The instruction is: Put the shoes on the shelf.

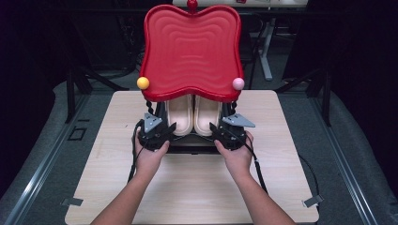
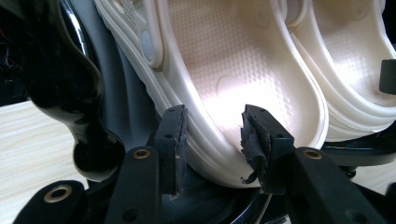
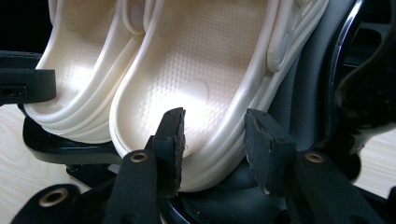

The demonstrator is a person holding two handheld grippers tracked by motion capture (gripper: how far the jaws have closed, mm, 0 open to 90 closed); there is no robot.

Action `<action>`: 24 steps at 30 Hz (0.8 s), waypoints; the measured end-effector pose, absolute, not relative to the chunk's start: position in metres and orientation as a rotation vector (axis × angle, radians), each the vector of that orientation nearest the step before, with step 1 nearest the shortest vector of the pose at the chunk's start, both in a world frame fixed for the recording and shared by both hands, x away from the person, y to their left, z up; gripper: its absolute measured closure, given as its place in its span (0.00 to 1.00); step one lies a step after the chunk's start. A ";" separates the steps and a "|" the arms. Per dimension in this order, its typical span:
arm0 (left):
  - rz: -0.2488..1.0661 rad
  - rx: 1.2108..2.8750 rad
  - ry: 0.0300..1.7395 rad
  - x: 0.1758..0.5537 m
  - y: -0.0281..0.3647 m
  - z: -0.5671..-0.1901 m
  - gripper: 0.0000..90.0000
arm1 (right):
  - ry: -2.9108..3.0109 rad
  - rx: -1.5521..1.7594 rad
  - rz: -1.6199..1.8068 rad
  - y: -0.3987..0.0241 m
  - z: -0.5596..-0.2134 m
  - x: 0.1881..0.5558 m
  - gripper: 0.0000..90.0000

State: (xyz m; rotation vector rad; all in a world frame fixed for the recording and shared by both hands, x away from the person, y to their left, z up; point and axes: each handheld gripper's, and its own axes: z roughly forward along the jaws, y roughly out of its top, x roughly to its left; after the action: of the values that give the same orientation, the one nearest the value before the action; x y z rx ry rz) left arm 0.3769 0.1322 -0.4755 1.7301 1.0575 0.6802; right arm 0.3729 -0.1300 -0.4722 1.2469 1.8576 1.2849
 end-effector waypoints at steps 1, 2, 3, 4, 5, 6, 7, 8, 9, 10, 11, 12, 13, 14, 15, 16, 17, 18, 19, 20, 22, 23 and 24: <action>0.681 1.731 1.057 0.377 0.132 -0.475 0.67 | 1.858 1.248 1.285 -0.130 -0.472 0.373 0.64; 0.678 1.729 1.058 0.377 0.132 -0.476 0.67 | 1.858 1.247 1.284 -0.130 -0.472 0.373 0.64; 0.675 1.729 1.060 0.377 0.133 -0.475 0.67 | 1.858 1.244 1.287 -0.130 -0.472 0.373 0.64; 0.673 1.725 1.062 0.376 0.133 -0.476 0.66 | 1.858 1.243 1.288 -0.130 -0.472 0.373 0.64; 0.670 1.716 1.064 0.376 0.133 -0.476 0.66 | 1.858 1.243 1.290 -0.130 -0.473 0.373 0.64; 0.669 1.714 1.066 0.376 0.133 -0.476 0.66 | 1.858 1.242 1.287 -0.130 -0.473 0.372 0.64; 0.672 1.710 1.062 0.376 0.133 -0.476 0.66 | 1.856 1.244 1.288 -0.130 -0.473 0.372 0.64; 0.676 1.708 1.062 0.376 0.133 -0.477 0.65 | 1.856 1.245 1.288 -0.130 -0.472 0.372 0.64; 0.679 1.705 1.060 0.376 0.133 -0.477 0.65 | 1.855 1.247 1.288 -0.130 -0.472 0.372 0.64; 0.679 1.706 1.059 0.376 0.133 -0.477 0.64 | 1.854 1.252 1.292 -0.130 -0.472 0.372 0.64; 0.682 1.710 1.059 0.376 0.133 -0.477 0.64 | 1.856 1.257 1.296 -0.130 -0.472 0.372 0.63; 0.687 1.712 1.060 0.375 0.133 -0.477 0.63 | 1.858 1.261 1.299 -0.131 -0.472 0.372 0.63; 0.693 1.715 1.060 0.375 0.133 -0.476 0.61 | 1.860 1.263 1.303 -0.131 -0.472 0.372 0.63; 0.692 1.712 1.061 0.374 0.134 -0.476 0.61 | 1.864 1.265 1.304 -0.131 -0.471 0.371 0.62; 0.689 1.707 1.061 0.374 0.134 -0.476 0.61 | 1.867 1.262 1.307 -0.131 -0.471 0.371 0.62; 0.690 1.707 1.058 0.373 0.134 -0.476 0.60 | 1.871 1.260 1.303 -0.131 -0.471 0.370 0.62; 0.693 1.706 1.055 0.372 0.135 -0.475 0.59 | 1.871 1.261 1.305 -0.131 -0.470 0.369 0.62; 0.694 1.707 1.051 0.371 0.136 -0.475 0.59 | 1.869 1.258 1.307 -0.132 -0.470 0.368 0.62; 0.691 1.704 1.052 0.370 0.136 -0.475 0.59 | 1.870 1.256 1.311 -0.132 -0.469 0.367 0.62; 0.688 1.711 1.053 0.369 0.137 -0.474 0.59 | 1.863 1.254 1.317 -0.132 -0.469 0.365 0.62; 0.691 1.710 1.045 0.365 0.138 -0.473 0.58 | 1.869 1.242 1.313 -0.133 -0.467 0.361 0.61; 0.695 1.708 1.034 0.364 0.138 -0.473 0.58 | 1.869 1.230 1.315 -0.134 -0.467 0.359 0.61; 0.690 1.706 1.032 0.362 0.139 -0.473 0.58 | 1.870 1.222 1.313 -0.135 -0.466 0.357 0.61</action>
State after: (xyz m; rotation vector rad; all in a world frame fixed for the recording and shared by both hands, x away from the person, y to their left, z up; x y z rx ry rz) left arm 0.3616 0.1390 -0.4726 1.7064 1.0321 0.6904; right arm 0.3570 -0.1347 -0.4657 1.2221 1.8699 1.3130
